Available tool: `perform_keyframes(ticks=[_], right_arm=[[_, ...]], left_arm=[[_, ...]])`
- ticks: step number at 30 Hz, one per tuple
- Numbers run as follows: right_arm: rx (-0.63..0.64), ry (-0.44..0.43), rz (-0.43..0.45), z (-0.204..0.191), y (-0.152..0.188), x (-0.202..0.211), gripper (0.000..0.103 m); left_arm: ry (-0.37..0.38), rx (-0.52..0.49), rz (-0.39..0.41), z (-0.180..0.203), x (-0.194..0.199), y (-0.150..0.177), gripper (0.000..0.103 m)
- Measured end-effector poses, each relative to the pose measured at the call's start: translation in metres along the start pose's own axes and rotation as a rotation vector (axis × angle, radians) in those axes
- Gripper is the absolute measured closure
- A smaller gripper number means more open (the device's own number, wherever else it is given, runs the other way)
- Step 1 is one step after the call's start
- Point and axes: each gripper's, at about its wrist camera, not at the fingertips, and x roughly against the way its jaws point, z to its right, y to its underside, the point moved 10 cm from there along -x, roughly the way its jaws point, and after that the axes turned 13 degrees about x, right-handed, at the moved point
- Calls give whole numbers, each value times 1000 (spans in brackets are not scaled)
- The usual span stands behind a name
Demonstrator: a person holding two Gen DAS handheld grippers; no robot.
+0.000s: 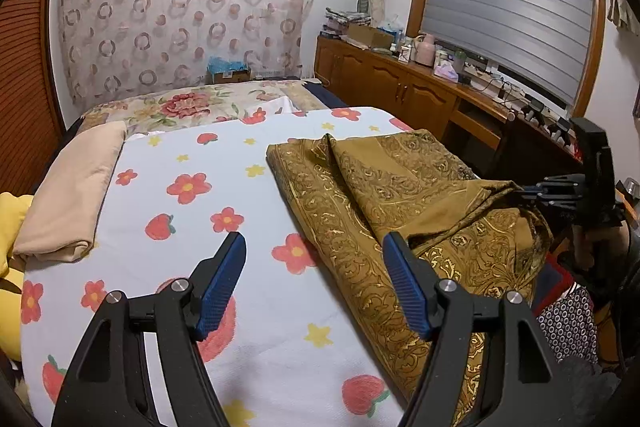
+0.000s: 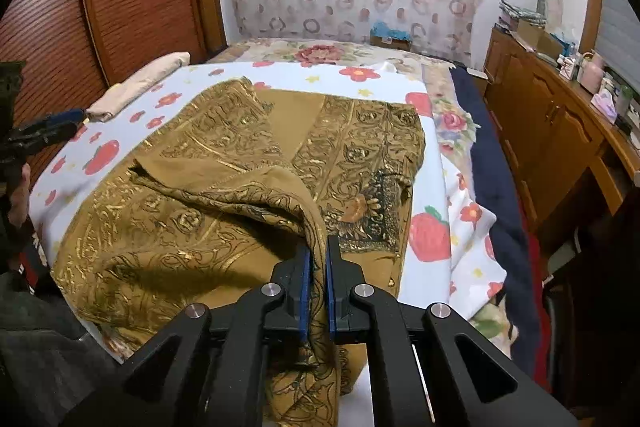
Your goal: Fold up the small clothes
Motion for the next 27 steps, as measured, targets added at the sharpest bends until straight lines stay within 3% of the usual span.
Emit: perform_keyframes(ticks=[1, 5, 6, 10, 15, 21, 27], right_arm=[[-4, 8, 11, 1, -2, 4, 91], [-15, 22, 73, 5, -15, 24, 61], [-12, 32, 92, 5, -20, 30, 58], [19, 16, 137, -8, -37, 36, 54], [88, -39, 130, -41, -54, 13, 52], [175, -135, 66, -83, -69, -27, 52], [274, -209, -23, -114, -64, -59, 52]], left_arm=[[-1, 0, 0, 1, 0, 0, 31], [-2, -2, -2, 3, -1, 2, 31], [-2, -2, -3, 3, -1, 3, 31], [1, -2, -9, 6, -4, 5, 31], [0, -7, -17, 7, -5, 8, 31], [0, -3, -28, 6, -7, 12, 31], [4, 0, -34, 7, -8, 15, 31]])
